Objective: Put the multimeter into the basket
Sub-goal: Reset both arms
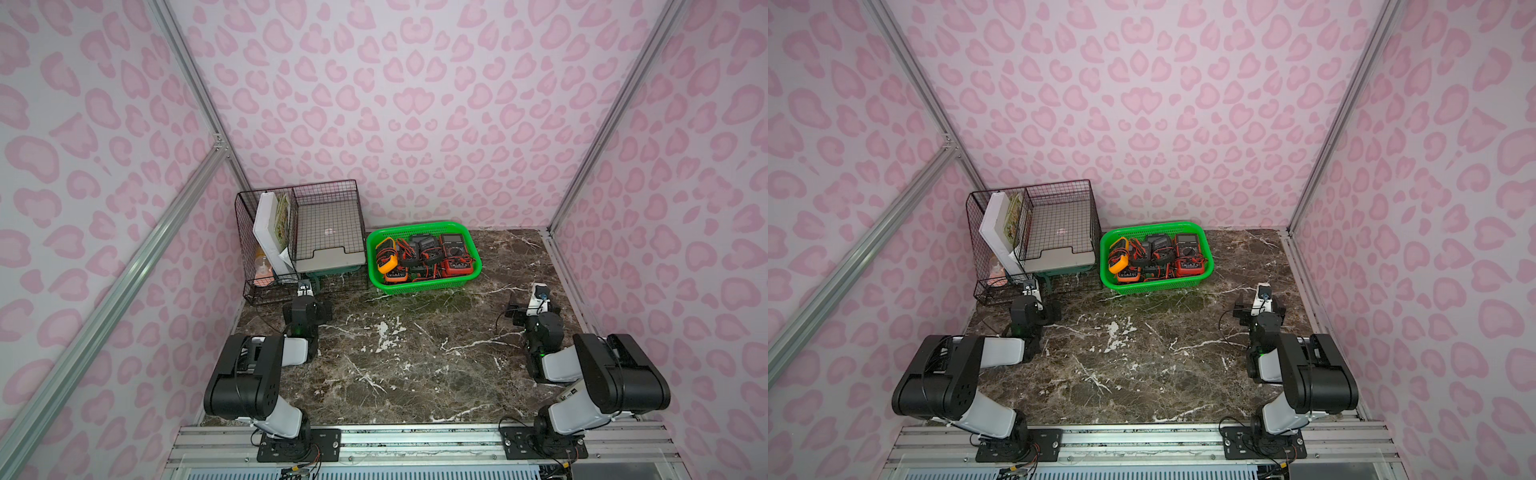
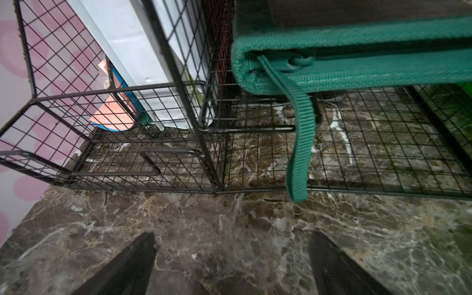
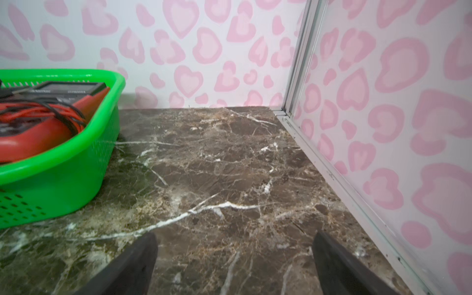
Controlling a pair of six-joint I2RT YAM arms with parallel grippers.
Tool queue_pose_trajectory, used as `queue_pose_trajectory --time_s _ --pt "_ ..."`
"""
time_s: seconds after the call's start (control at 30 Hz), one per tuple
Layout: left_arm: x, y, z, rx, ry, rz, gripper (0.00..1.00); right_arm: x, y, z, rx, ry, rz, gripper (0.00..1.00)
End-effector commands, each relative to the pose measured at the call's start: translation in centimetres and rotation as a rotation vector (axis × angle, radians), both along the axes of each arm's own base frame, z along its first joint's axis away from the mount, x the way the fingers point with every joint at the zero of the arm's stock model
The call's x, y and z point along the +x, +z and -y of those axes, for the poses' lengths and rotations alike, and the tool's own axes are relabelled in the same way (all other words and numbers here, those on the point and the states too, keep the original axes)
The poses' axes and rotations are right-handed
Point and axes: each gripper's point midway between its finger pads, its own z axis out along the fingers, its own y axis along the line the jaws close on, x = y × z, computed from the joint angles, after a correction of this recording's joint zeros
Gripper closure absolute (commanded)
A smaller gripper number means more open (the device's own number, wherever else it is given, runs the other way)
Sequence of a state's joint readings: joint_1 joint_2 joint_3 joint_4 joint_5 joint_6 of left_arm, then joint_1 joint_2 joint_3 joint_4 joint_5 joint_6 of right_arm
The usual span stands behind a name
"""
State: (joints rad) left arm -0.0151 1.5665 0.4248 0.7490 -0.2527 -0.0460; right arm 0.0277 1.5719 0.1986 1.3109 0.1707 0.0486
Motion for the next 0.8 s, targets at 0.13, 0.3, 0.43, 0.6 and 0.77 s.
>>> queue_pose_trajectory --time_s 0.13,0.3,0.43,0.6,0.77 --pt "1.27 1.62 0.78 -0.062 -0.075 0.073 0.02 0.34 1.51 -0.11 -0.006 0.01 0.06 0.0" --pt "1.14 1.79 0.98 -0.069 -0.081 0.053 0.01 0.05 1.76 -0.14 -0.01 0.009 0.072 0.0" --pt "1.06 1.67 0.95 -0.072 -0.078 0.046 0.02 0.03 1.83 -0.17 -0.011 0.009 0.076 0.0" --pt "1.13 1.71 0.93 -0.073 -0.077 0.045 0.02 0.01 1.79 -0.17 -0.01 0.009 0.074 0.0" --pt "1.28 1.47 1.08 -0.07 -0.081 0.032 0.01 0.0 1.77 -0.17 -0.01 0.009 0.074 0.0"
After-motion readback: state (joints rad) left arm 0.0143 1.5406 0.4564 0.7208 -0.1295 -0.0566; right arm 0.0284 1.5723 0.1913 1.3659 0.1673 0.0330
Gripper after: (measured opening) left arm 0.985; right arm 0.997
